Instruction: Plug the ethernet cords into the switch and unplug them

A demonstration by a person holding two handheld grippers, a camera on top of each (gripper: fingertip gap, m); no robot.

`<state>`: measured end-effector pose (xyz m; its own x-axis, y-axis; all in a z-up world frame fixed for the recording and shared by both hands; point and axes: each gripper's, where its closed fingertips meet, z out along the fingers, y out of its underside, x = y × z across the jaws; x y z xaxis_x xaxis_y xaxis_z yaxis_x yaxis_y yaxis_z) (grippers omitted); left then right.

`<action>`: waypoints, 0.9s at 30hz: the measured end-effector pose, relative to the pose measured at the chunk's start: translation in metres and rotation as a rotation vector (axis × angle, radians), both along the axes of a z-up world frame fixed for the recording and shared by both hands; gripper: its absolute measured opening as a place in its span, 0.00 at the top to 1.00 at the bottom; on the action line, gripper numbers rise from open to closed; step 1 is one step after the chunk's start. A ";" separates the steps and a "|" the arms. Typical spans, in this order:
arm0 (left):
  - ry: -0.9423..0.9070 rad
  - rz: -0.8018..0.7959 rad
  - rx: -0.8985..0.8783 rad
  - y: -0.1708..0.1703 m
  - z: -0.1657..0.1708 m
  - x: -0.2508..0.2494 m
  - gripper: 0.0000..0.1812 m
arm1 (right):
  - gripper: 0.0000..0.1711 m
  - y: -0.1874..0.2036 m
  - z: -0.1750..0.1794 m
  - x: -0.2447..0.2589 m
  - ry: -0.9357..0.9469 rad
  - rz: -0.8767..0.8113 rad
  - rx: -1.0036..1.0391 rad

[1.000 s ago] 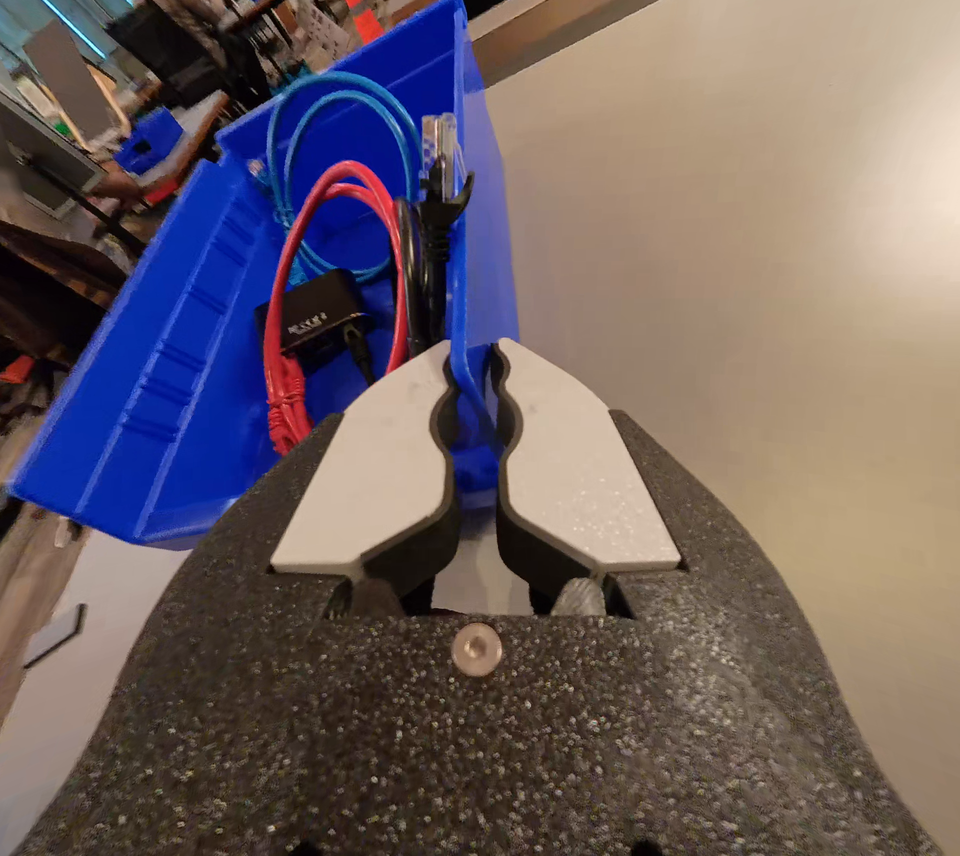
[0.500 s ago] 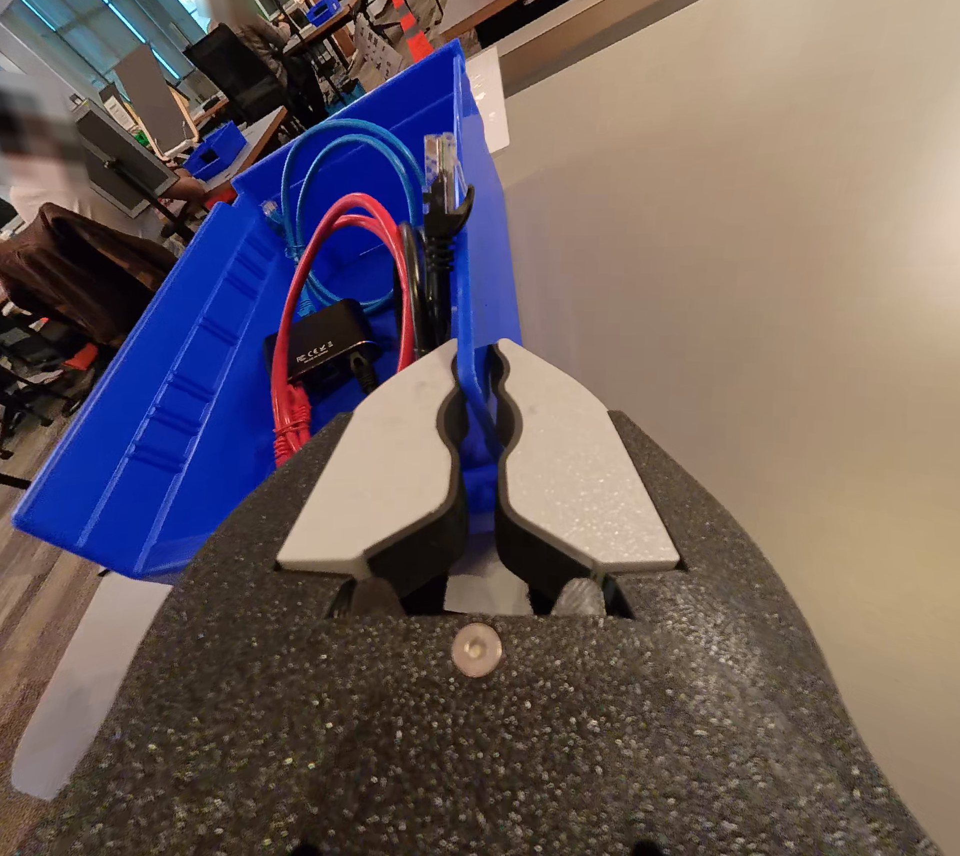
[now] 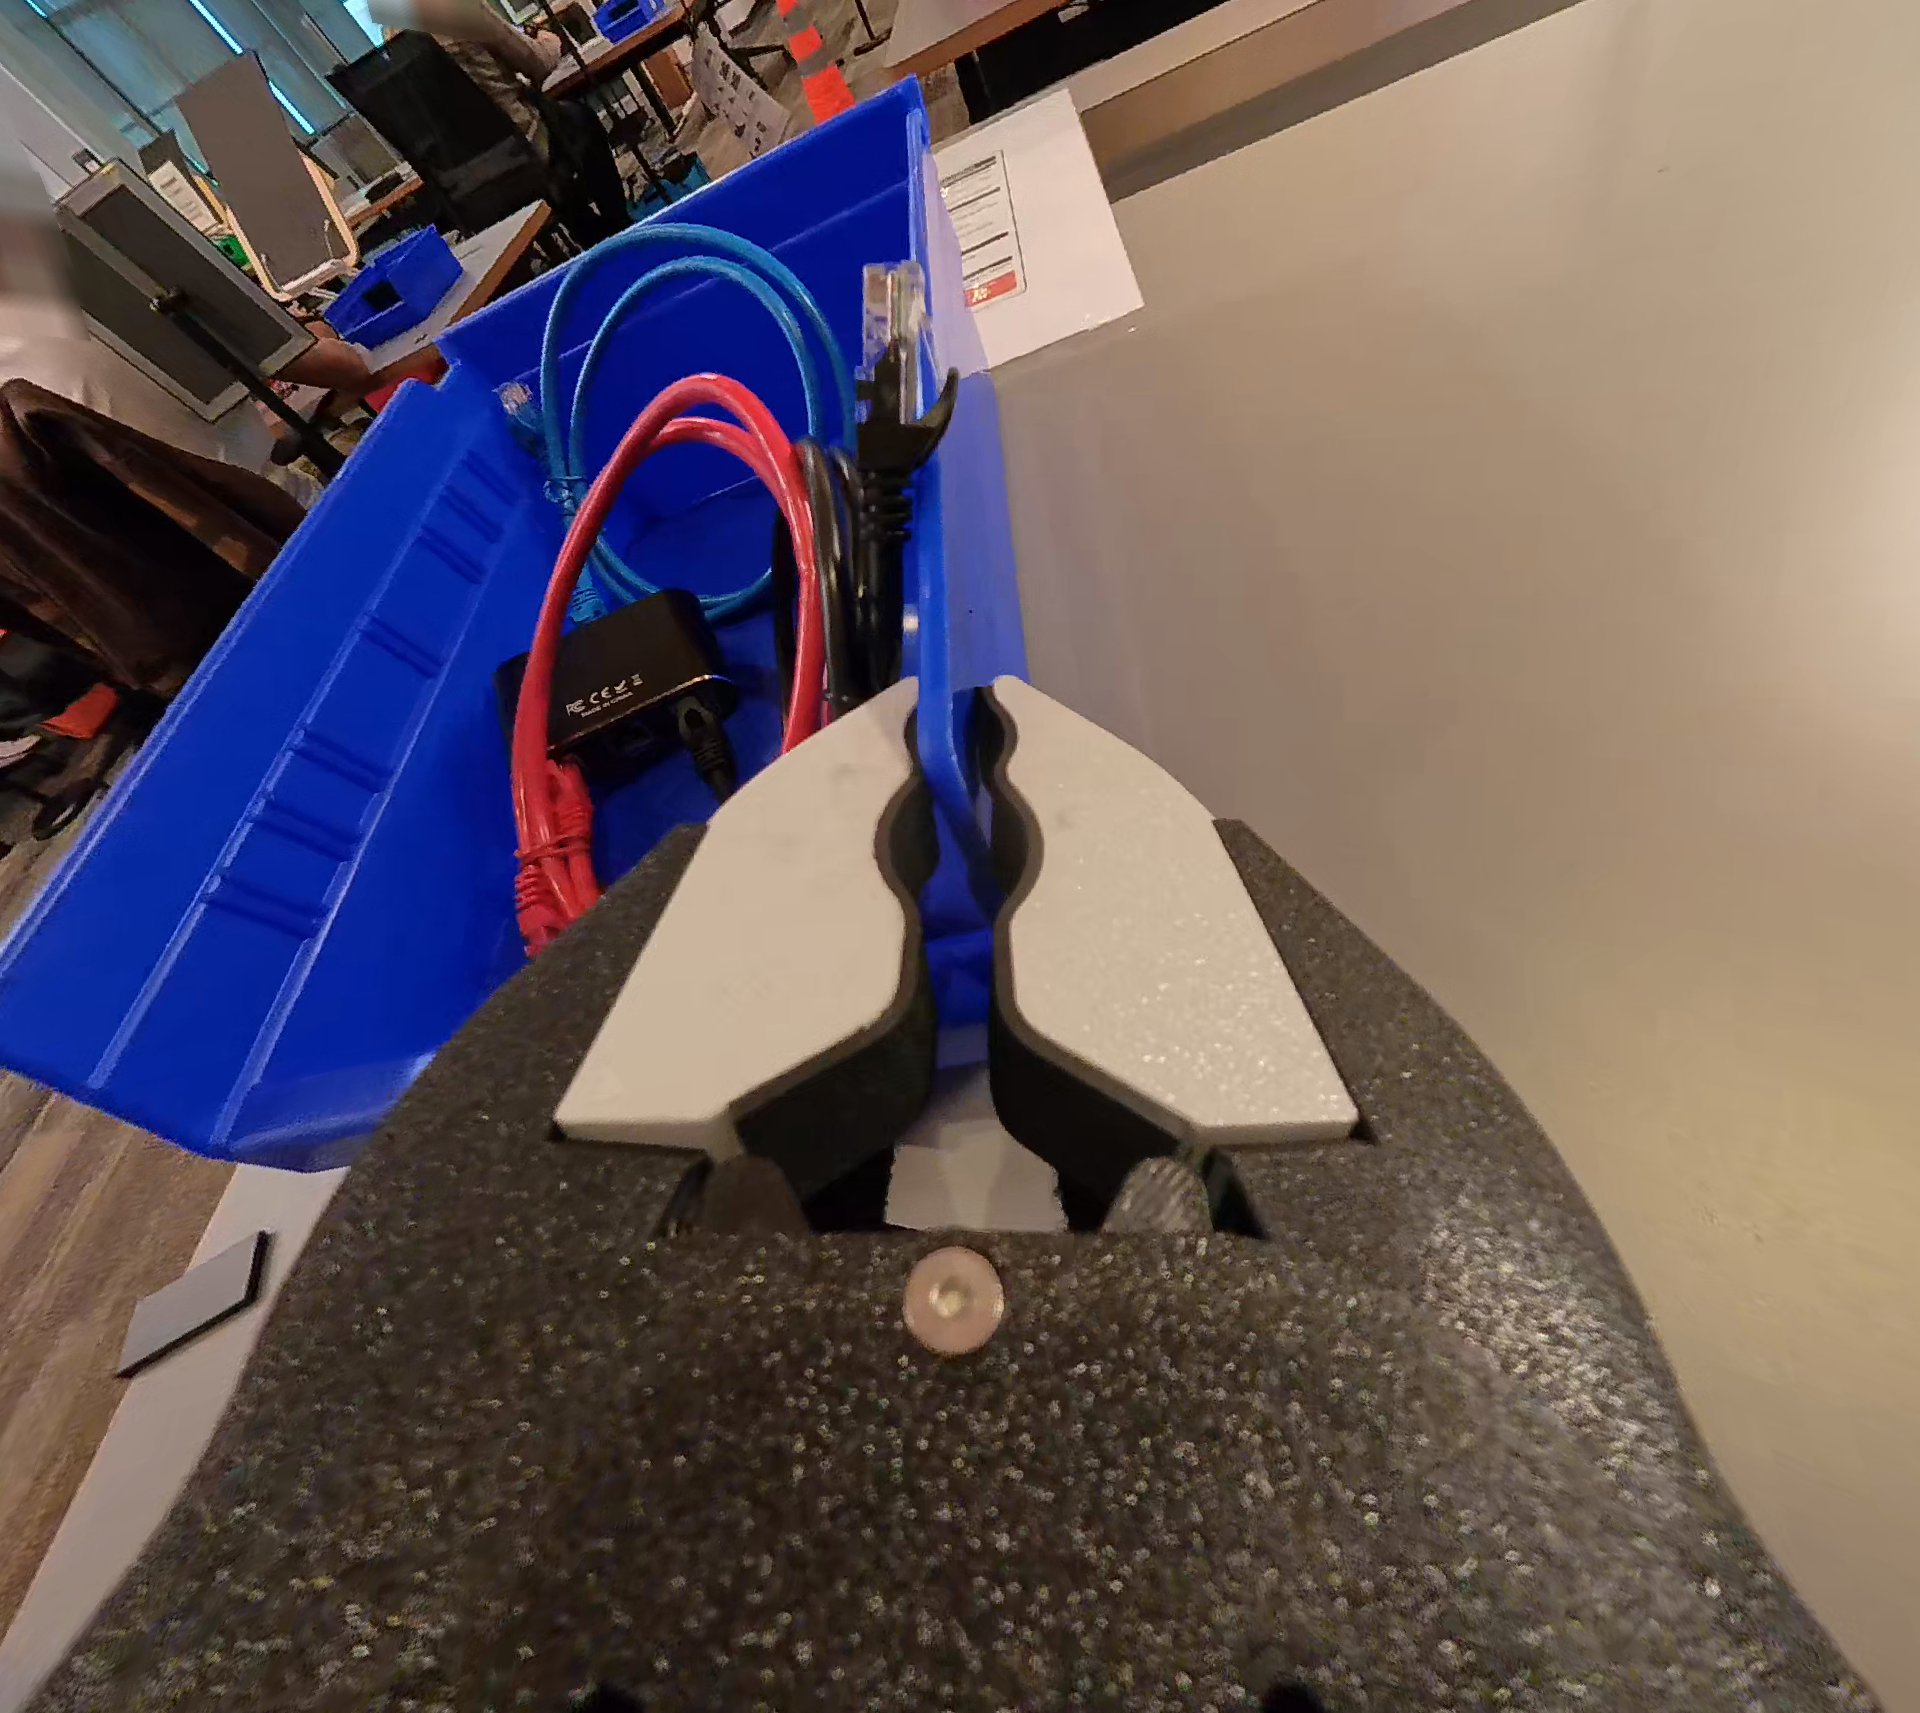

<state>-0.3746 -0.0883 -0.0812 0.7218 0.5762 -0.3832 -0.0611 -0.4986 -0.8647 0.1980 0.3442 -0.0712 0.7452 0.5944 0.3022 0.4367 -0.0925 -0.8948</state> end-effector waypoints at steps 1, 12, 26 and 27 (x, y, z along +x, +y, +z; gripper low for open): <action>-0.002 0.001 0.005 0.000 0.000 0.000 0.97 | 0.98 0.002 0.000 0.000 0.003 0.002 -0.007; 0.005 -0.006 0.021 -0.001 0.000 -0.007 0.97 | 0.98 0.011 0.000 0.003 0.004 0.012 -0.010; 0.013 -0.049 0.010 -0.005 0.002 -0.004 0.94 | 0.93 0.011 0.004 0.010 -0.022 0.018 0.004; 0.016 -0.068 0.010 -0.005 0.005 0.002 0.89 | 0.90 0.007 0.007 0.012 -0.023 0.023 0.006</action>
